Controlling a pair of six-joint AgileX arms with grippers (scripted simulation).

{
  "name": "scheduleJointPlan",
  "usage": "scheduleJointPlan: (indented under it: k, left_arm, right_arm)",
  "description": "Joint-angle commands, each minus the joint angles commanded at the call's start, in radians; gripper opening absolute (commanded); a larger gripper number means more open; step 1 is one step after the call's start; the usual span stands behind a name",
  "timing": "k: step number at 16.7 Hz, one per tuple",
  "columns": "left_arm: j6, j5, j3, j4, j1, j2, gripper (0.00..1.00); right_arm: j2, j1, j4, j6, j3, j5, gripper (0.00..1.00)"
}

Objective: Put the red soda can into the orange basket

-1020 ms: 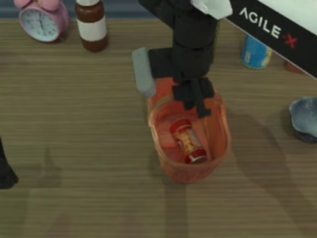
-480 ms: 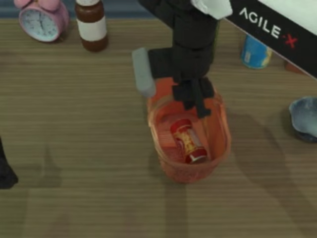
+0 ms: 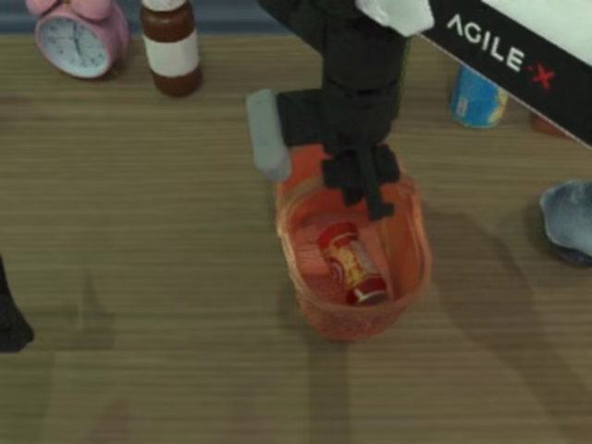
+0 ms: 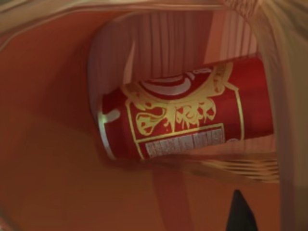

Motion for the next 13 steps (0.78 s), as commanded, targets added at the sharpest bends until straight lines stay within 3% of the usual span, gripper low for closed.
scheduleJointPlan:
  k: [4,13]
  left_arm:
    - [0.0,0.0,0.0,0.0,0.0,0.0,1.0]
    - [0.0,0.0,0.0,0.0,0.0,0.0,1.0]
  right_arm:
    - [0.006,-0.001,-0.016,-0.004,0.018,0.0,0.0]
    - [0.056,-0.028,-0.255,-0.035,0.312,0.001,0.0]
